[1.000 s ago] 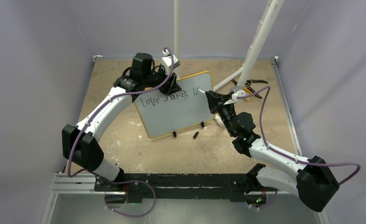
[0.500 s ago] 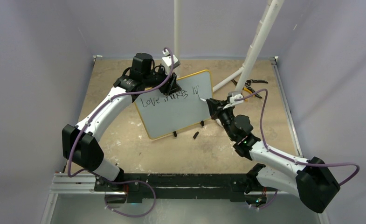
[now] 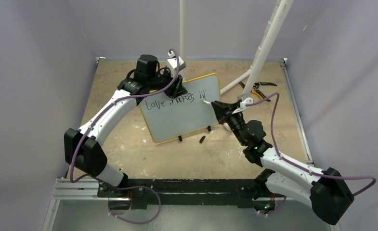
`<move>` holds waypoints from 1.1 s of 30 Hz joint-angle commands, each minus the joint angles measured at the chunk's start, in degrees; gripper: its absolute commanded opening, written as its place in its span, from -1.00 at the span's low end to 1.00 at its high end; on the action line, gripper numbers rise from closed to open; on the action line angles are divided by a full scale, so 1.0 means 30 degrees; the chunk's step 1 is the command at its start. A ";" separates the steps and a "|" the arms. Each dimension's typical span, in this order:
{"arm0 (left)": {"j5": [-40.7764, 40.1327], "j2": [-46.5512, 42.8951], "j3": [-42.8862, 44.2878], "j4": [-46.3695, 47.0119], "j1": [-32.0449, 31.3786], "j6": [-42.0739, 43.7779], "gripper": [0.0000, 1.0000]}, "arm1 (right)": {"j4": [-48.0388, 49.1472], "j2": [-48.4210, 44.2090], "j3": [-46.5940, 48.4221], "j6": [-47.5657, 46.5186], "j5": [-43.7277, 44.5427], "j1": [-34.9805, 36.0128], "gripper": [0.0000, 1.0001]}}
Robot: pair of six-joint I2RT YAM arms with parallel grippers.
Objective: Write a sentence on the whiteboard
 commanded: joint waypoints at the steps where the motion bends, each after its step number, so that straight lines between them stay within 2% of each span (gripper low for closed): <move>1: 0.0371 -0.0098 -0.0480 -0.0792 -0.0048 -0.0413 -1.00 | 0.0731 -0.1278 0.0828 0.0073 0.0078 -0.0097 -1.00; 7: 0.0401 -0.0098 -0.0513 -0.0795 -0.0045 -0.0428 -1.00 | 0.0837 -0.0919 0.1253 -0.0265 0.1282 -0.0088 -1.00; 33: 0.0518 -0.0098 -0.0533 -0.0791 -0.0056 -0.0398 -1.00 | 0.1867 0.1344 0.1910 -0.0616 0.1883 -0.0091 -1.00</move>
